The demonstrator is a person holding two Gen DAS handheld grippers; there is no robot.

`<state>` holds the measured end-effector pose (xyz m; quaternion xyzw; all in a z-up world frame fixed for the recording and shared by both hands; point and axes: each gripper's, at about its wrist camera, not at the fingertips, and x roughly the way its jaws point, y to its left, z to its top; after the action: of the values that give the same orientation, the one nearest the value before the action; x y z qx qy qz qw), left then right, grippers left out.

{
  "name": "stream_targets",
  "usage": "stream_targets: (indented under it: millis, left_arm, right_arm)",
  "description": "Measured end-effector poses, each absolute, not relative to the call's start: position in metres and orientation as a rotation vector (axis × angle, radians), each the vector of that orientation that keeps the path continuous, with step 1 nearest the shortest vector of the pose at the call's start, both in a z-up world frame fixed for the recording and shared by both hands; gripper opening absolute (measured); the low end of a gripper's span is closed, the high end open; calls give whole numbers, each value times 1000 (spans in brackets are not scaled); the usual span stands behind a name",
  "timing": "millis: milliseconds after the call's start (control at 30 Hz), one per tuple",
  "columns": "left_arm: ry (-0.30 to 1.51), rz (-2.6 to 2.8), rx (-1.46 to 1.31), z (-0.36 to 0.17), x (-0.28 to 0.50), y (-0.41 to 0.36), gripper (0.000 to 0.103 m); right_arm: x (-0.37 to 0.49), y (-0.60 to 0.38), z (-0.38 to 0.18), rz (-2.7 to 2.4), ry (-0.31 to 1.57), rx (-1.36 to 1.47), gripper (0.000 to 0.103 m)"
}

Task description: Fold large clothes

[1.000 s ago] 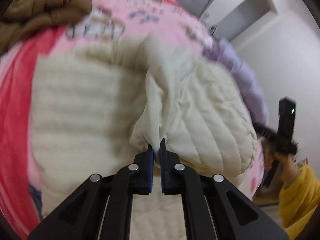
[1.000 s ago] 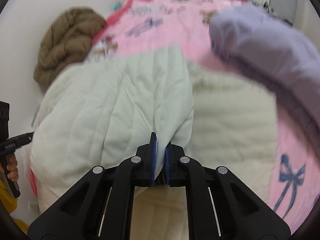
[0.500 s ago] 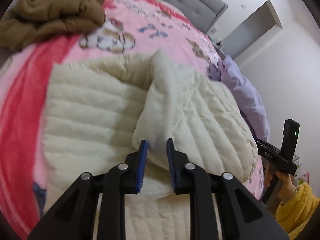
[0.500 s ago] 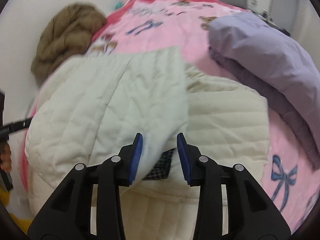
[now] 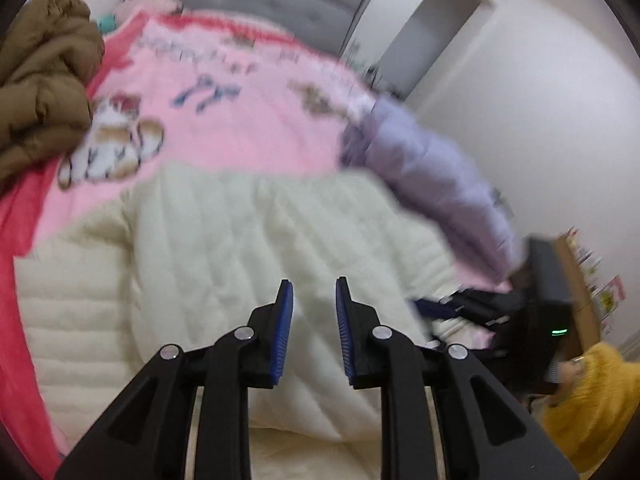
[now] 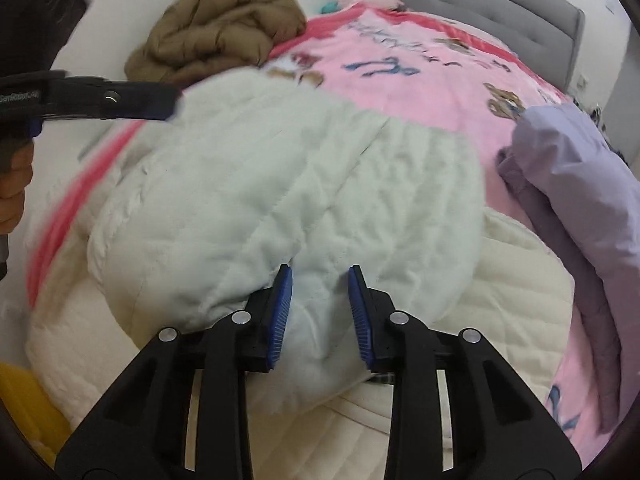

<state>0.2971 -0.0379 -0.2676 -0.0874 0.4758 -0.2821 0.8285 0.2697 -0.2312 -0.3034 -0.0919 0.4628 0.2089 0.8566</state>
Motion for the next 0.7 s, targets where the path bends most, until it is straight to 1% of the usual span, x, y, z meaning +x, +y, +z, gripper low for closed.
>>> stream_targets:
  millis: [67, 133, 167, 200, 333, 367, 400, 500, 567, 633, 700]
  left_arm:
    - [1076, -556, -157, -294, 295, -35, 21]
    - [1103, -535, -182, -310, 287, -17, 20]
    - [1106, -525, -198, -315, 284, -10, 18]
    - [1109, -518, -205, -318, 280, -5, 16]
    - [1100, -495, -173, -315, 271, -2, 15]
    - [1092, -490, -190, -310, 270, -1, 15]
    - [1074, -488, -214, -301, 268, 0, 15]
    - [968, -529, -213, -270, 265, -13, 15]
    - [927, -593, -150, -257, 259, -32, 16]
    - [941, -614, -88, -266, 255, -50, 16]
    - [1037, -599, -85, -299, 254, -54, 16]
  right_arm:
    - [270, -233, -306, 438, 976, -187, 29]
    - [268, -233, -307, 429, 975, -199, 34]
    - [265, -234, -307, 420, 967, -203, 40]
    - [262, -237, -305, 425, 957, -185, 41]
    - [250, -252, -285, 462, 904, -21, 47]
    - [247, -251, -279, 481, 891, -12, 51]
    - [245, -246, -276, 495, 883, -33, 52]
    - [241, -231, -275, 515, 856, -138, 51]
    - [244, -224, -287, 518, 905, -203, 51]
    - [244, -220, -305, 510, 946, -273, 51]
    - [239, -219, -317, 508, 958, -305, 51]
